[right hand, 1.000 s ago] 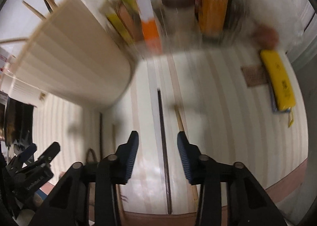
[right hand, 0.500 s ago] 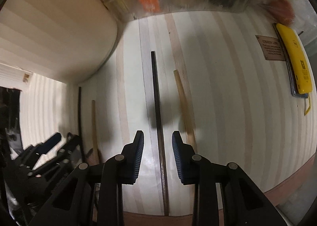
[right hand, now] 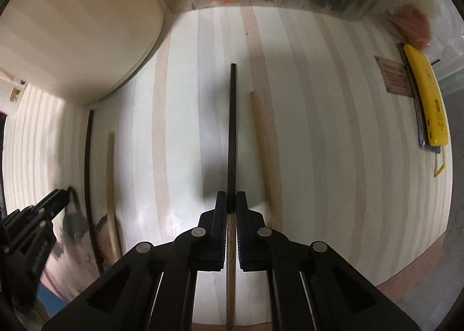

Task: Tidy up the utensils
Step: 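Grasp a black chopstick with the left tool while the right tool grasps another black chopstick, then lift both black chopsticks off the mat toward the beige holder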

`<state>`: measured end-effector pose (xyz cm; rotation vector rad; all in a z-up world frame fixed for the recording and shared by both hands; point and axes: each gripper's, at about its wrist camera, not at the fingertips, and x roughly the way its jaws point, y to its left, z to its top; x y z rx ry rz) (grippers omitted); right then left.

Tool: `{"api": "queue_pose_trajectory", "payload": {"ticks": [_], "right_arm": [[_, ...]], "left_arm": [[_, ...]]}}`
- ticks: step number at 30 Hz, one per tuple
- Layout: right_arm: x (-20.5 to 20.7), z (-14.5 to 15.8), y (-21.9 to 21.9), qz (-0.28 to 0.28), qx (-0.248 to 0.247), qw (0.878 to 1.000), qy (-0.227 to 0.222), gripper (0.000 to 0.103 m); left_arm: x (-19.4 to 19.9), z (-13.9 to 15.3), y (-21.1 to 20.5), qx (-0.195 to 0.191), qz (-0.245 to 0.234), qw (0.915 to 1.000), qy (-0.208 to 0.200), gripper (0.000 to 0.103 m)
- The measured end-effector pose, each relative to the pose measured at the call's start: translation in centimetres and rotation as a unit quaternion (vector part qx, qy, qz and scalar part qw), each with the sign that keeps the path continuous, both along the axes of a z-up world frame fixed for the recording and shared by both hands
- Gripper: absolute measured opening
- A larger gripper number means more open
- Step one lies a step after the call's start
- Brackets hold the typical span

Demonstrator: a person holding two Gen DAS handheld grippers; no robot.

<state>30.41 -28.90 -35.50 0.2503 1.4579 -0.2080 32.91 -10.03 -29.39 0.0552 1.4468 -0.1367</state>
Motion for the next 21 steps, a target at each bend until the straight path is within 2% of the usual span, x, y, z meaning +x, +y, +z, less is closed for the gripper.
{"api": "queue_pose_trajectory", "payload": {"ticks": [4, 6, 8, 10, 13, 15, 17, 18, 21], "right_arm": [[-1.1, -0.2, 0.6, 0.002, 0.018, 1.0, 0.002, 0.006], [-1.2, -0.3, 0.4, -0.001, 0.02, 1.0, -0.001, 0.006], [-1.2, -0.4, 0.3, -0.006, 0.025, 1.0, -0.001, 0.006], [-1.5, -0.2, 0.1, -0.008, 0.027, 1.0, 0.001, 0.006], [-1.4, 0.1, -1.1, -0.009, 0.025, 1.0, 0.002, 0.006], [-2.0, 0.1, -1.8, -0.011, 0.023, 1.0, 0.003, 0.006], [-1.8, -0.1, -1.7, -0.012, 0.021, 1.0, 0.004, 0.006], [-2.1, -0.1, -1.7, -0.013, 0.02, 1.0, 0.004, 0.006], [-2.5, -0.4, -1.8, -0.012, 0.013, 1.0, 0.006, 0.006]], "left_arm": [[0.0, 0.5, 1.8, -0.068, 0.033, 0.997, 0.018, 0.004], [0.3, 0.5, 1.4, -0.088, 0.03, 0.9953, 0.028, 0.009], [0.5, 0.6, 0.2, -0.089, 0.013, 0.9956, 0.025, 0.029], [0.5, 0.4, -1.2, -0.086, -0.002, 0.9961, 0.02, 0.036], [-0.3, 0.0, -4.4, -0.053, -0.022, 0.9982, 0.019, 0.036], [-0.5, -0.3, -5.6, -0.026, -0.034, 0.9991, 0.0, 0.032], [-0.7, -0.4, -6.4, -0.003, -0.049, 0.9987, -0.015, 0.005], [-0.7, -0.5, -6.3, 0.012, -0.049, 0.9986, -0.018, 0.004], [-0.8, -0.6, -5.1, 0.023, -0.03, 0.9992, -0.013, 0.004]]}}
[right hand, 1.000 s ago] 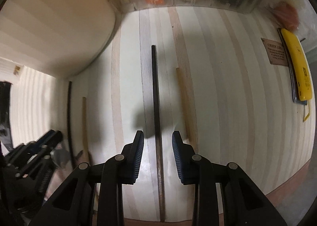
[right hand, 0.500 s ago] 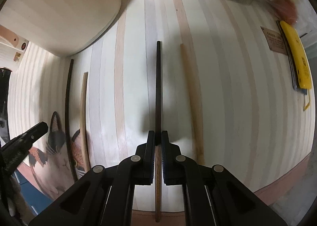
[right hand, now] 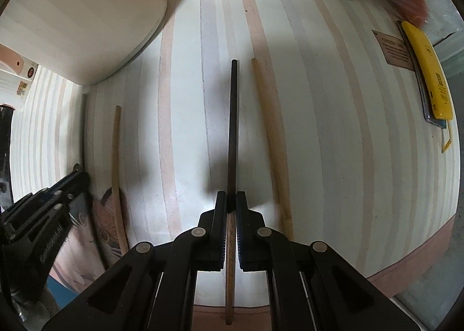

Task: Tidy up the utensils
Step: 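Lift both black chopsticks off the mat toward the beige holder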

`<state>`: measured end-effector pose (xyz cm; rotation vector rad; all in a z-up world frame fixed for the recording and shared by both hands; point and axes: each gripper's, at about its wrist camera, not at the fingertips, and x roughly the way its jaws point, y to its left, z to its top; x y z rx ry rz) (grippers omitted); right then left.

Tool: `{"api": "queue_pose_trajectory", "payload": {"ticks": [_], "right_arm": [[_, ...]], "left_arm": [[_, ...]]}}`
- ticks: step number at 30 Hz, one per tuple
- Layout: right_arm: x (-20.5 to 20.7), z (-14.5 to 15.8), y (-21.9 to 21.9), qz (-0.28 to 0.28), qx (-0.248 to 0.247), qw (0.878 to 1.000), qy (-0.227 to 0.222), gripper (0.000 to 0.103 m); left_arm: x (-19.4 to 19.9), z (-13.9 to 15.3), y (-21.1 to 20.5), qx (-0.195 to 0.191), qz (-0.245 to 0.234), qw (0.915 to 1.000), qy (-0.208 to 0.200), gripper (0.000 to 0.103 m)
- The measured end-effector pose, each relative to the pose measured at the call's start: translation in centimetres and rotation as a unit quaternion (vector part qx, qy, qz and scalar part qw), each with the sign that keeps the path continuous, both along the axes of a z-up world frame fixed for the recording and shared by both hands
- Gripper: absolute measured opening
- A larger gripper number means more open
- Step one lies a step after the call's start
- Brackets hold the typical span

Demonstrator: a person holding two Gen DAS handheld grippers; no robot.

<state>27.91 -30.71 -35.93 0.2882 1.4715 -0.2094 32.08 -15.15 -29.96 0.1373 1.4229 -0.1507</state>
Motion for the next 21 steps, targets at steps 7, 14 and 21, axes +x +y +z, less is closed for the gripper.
{"api": "queue_pose_trajectory", "payload": {"ticks": [7, 14, 21], "right_arm": [[0.6, 0.3, 2.4, 0.027, -0.008, 1.0, 0.012, 0.006], [1.3, 0.4, 3.1, 0.04, -0.018, 0.999, 0.017, 0.006], [1.3, 1.0, 2.8, 0.032, -0.014, 0.999, 0.02, 0.006]], "left_arm": [[-1.1, -0.1, 2.8, -0.006, 0.021, 0.9995, 0.021, 0.005], [-0.9, 0.0, 2.6, 0.003, 0.014, 0.9998, 0.013, 0.006], [-2.5, 0.1, 3.1, -0.001, 0.014, 0.9999, 0.004, 0.006]]}}
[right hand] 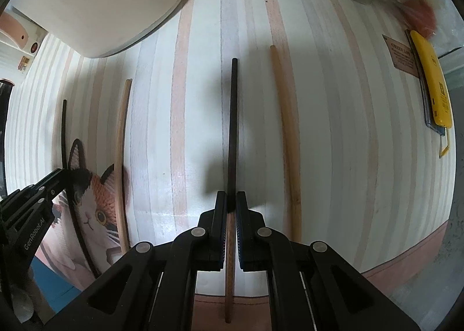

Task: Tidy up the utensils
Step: 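Lift both black chopsticks off the mat toward the beige holder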

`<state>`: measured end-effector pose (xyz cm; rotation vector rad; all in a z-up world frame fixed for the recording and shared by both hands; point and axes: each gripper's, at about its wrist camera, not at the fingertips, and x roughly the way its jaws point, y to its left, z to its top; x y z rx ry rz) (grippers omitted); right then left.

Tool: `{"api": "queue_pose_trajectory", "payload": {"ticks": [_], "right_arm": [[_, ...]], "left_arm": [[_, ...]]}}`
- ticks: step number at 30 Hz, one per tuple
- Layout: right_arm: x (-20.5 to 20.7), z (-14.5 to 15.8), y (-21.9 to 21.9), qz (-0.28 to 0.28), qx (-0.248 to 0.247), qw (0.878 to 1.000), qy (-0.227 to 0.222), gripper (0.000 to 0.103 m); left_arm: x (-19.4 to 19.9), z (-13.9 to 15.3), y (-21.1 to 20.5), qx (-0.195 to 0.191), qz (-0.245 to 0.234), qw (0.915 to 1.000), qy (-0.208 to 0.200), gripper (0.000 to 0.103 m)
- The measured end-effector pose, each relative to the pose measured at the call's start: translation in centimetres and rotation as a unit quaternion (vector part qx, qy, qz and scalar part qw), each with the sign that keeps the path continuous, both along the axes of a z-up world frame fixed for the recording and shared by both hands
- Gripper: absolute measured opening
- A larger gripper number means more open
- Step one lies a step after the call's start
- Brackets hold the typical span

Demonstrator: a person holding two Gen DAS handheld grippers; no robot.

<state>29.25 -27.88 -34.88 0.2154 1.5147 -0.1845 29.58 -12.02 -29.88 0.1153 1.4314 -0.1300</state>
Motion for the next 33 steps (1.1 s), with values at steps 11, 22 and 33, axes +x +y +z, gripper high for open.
{"api": "queue_pose_trajectory", "payload": {"ticks": [11, 22, 33], "right_arm": [[0.0, 0.3, 1.0, 0.001, -0.008, 1.0, -0.015, 0.006], [1.8, -0.1, 1.0, 0.016, 0.002, 1.0, 0.018, 0.007], [3.5, 0.3, 2.4, 0.036, -0.027, 0.999, 0.017, 0.007]], "left_arm": [[1.5, 0.3, 3.0, -0.004, 0.052, 0.9986, 0.008, 0.004], [2.7, 0.0, 2.8, 0.015, 0.021, 0.9994, 0.021, 0.007], [2.3, 0.3, 2.5, 0.016, 0.021, 0.9995, 0.018, 0.007]]}}
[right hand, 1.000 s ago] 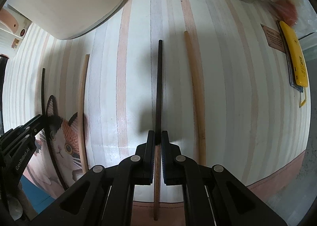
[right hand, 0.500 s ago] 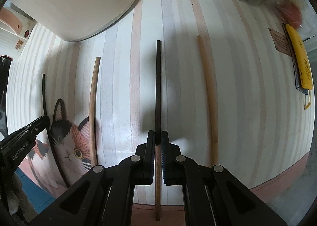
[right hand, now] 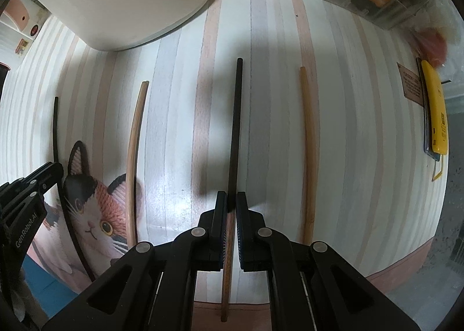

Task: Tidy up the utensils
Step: 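Lift both black chopsticks off the mat toward the beige holder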

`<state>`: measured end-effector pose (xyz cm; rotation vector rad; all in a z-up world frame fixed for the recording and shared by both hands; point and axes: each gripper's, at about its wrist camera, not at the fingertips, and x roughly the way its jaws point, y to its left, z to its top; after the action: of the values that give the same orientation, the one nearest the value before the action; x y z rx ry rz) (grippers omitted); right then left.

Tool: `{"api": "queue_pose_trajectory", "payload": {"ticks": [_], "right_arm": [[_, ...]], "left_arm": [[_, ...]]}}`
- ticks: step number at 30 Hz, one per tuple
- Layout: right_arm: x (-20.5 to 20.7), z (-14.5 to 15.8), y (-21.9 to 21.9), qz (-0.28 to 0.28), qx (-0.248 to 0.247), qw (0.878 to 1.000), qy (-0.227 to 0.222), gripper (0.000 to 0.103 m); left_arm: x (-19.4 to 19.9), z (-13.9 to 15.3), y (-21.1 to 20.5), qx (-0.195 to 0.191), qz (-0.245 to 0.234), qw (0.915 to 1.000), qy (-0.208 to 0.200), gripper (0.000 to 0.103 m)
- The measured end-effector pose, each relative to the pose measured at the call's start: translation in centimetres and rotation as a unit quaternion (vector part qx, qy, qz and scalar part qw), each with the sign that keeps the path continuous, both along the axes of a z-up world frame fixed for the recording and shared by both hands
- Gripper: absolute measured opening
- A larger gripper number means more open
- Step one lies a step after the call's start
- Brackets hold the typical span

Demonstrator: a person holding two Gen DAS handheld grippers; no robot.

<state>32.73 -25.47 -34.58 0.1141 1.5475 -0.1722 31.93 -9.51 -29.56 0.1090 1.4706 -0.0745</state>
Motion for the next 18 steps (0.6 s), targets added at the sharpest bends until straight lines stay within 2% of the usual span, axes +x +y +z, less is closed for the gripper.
{"api": "queue_pose_trajectory", "payload": {"ticks": [4, 12, 18], "right_arm": [[-1.4, -0.6, 1.1, 0.0, -0.002, 1.0, -0.003, 0.007], [-2.5, -0.4, 0.0, -0.018, 0.013, 1.0, -0.015, 0.006], [-4.1, 1.7, -1.7, -0.051, 0.025, 0.996, -0.062, 0.006]], "left_arm": [[0.0, -0.1, -0.1, 0.001, -0.002, 1.0, -0.001, 0.006], [-0.3, -0.1, -0.6, 0.014, -0.013, 0.9996, -0.019, 0.003], [-1.5, 4.0, -0.3, 0.0, -0.016, 0.997, -0.076, 0.003]]}}
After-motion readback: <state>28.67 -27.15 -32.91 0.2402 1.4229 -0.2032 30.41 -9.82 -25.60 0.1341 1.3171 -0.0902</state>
